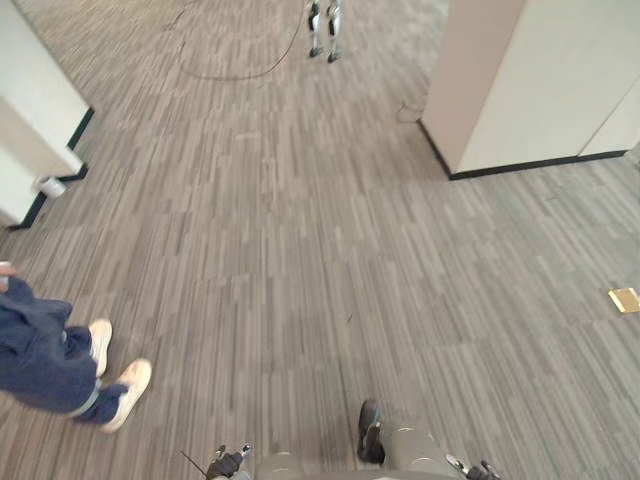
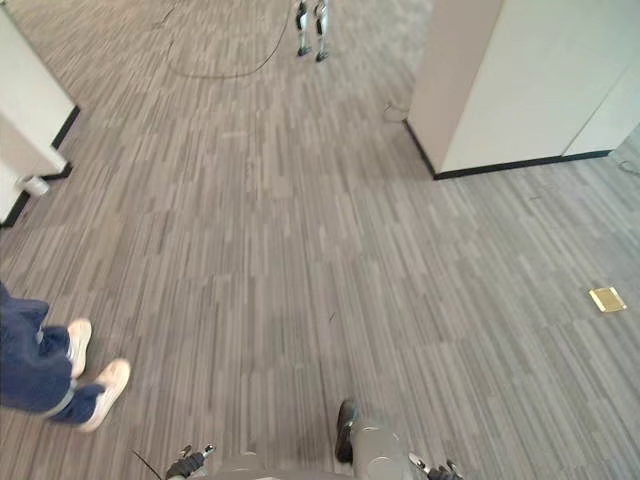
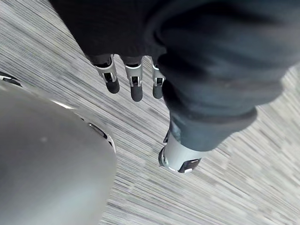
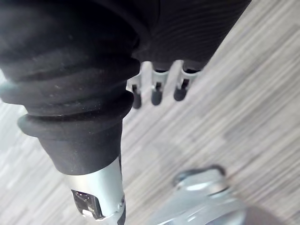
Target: Organize washtable
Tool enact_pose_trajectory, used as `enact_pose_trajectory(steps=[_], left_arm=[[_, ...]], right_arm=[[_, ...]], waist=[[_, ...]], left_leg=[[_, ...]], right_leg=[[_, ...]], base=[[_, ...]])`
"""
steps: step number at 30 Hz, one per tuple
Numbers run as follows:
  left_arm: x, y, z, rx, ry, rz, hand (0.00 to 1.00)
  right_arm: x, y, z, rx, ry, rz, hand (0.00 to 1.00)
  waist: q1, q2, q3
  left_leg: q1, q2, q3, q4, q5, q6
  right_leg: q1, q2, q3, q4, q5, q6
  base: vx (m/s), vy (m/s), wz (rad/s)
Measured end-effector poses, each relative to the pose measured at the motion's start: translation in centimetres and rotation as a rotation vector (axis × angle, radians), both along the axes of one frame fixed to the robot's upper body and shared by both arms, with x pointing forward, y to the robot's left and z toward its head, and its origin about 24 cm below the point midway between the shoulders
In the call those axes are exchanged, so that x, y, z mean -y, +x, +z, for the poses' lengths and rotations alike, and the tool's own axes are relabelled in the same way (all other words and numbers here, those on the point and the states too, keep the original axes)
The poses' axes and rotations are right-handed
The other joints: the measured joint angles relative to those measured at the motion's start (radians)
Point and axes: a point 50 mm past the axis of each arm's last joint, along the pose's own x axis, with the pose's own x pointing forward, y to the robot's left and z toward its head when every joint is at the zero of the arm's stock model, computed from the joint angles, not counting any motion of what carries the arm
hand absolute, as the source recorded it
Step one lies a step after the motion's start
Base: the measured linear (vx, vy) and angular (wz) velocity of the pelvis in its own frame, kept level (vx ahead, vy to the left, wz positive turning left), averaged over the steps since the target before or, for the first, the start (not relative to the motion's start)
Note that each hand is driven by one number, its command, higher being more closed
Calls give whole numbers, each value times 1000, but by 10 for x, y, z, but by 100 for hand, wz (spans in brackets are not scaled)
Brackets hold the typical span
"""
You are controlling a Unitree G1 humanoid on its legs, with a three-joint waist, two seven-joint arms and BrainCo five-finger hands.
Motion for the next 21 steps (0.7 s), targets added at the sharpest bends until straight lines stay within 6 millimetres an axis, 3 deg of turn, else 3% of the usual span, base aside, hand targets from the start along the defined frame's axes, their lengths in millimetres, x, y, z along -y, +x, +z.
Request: enact_pose_trajectory(steps=[3, 5, 6, 8, 9, 10, 11, 12, 13, 14, 15, 16, 17, 18, 19, 20, 21], left_arm=[[0, 1, 0, 8, -2, -1, 0], [-3, 3, 1, 13, 5, -5, 0], [0, 3, 1, 12, 1, -12, 0], [5, -4, -1, -5, -11, -23, 0], [8, -13, -3, -29, -20, -19, 0], [7, -17, -3, -42, -20, -16, 0], [4, -27, -3, -60, -15, 5, 0], [5, -30, -4, -68, -17, 9, 0], [4, -33, -4, -77, -15, 9, 0], [0, -32, -4, -78, -7, 10, 0], [-2, -32, -3, -80, 2, 7, 0], [-8, -33, -2, -86, 17, 4, 0], [-8, -30, -2, -85, 20, -19, 0], [-7, -26, -2, -80, 20, -38, 0], [-6, -24, -2, -76, 19, -51, 0], [-2, -12, -1, -54, 16, -92, 0], [-1, -8, -1, -47, 17, -105, 0]], right_arm=[[-1, 12, 1, 15, 0, 46, 0], [-4, 20, 1, 19, 9, 59, 0], [-3, 21, 1, 11, -5, 106, 0], [1, 21, 2, 2, -31, 157, 0], [4, 21, 3, -11, -50, 204, 0], [3, 19, 2, -20, -48, 216, 0], [-5, 10, -2, -55, -35, 248, 0], [-6, 7, -3, -65, -29, 256, 0], [-7, 4, -3, -76, -23, 271, 0], [-9, 1, -4, -84, -13, 274, 0], [-10, 1, -5, -85, -8, 271, 0], [-11, -3, -6, -99, 2, 252, 0], [-10, -3, -6, -94, 6, 233, 0], [-9, -2, -5, -89, 4, 226, 0], [-8, -2, -5, -85, 1, 215, 0], [-5, -1, -3, -57, -1, 166, 0], [-5, 0, -3, -45, 1, 149, 0]], waist=[[17, -6, 0], [28, -8, 1], [42, -5, 0], [52, 21, -7], [58, 34, -13], [69, 25, -16], [84, 0, -48], [88, -11, -67], [90, -20, -92], [93, -38, -88], [91, -51, -84], [69, -74, -79], [48, -64, -67], [40, -63, -66], [36, -46, -61], [27, -33, -62], [20, -33, -61]], left_leg=[[-114, -12, 82, -174, -72, -9], [-173, -56, 92, -434, -83, -18], [-176, -121, 74, -761, -63, -46], [-202, -144, 36, -1018, -26, -89], [-231, -134, 30, -1033, -16, -74], [-232, -140, 26, -1009, 35, -33], [-233, -168, 46, -984, 103, 3], [-233, -184, 44, -981, 126, 36], [-222, -217, 40, -985, 137, 69], [-173, -262, 52, -1001, 111, 106], [-144, -286, 57, -1005, 94, 122], [-76, -335, 58, -1006, 43, 135], [15, -364, 39, -1008, -15, 151], [59, -366, 30, -1016, -35, 150], [99, -366, 20, -1026, -52, 147], [184, -365, -2, -1062, -83, 141], [215, -365, -9, -1080, -86, 139]], right_leg=[[125, 2, 39, -92, -28, 37], [191, 1, 45, -138, -35, 48], [245, -3, 49, -187, -50, 70], [305, 16, 66, -238, -78, 92], [338, 22, 73, -241, -113, 109], [356, 8, 83, -233, -135, 125], [364, -38, 108, -204, -168, 162], [349, -57, 114, -166, -174, 171], [274, -97, 132, -20, -185, 190], [190, -147, 152, 213, -188, 199], [150, -177, 154, 342, -167, 217], [76, -228, 167, 573, -45, 247], [23, -263, 173, 768, 52, 260], [5, -269, 158, 826, 45, 251], [-18, -275, 138, 868, 33, 234], [-87, -283, 68, 927, -14, 188], [-119, -282, 42, 929, -44, 181]], base=[[508, -96, -36], [461, 12, -13], [496, 75, -6], [614, 210, -22], [533, 248, -35], [571, 312, -47], [510, 263, -36], [772, 414, -35], [772, 421, -16], [631, 366, -3], [596, 330, 22], [588, 293, 43], [711, 326, 40], [599, 256, 26], [575, 228, 15], [436, 153, 17], [648, 148, 33]])
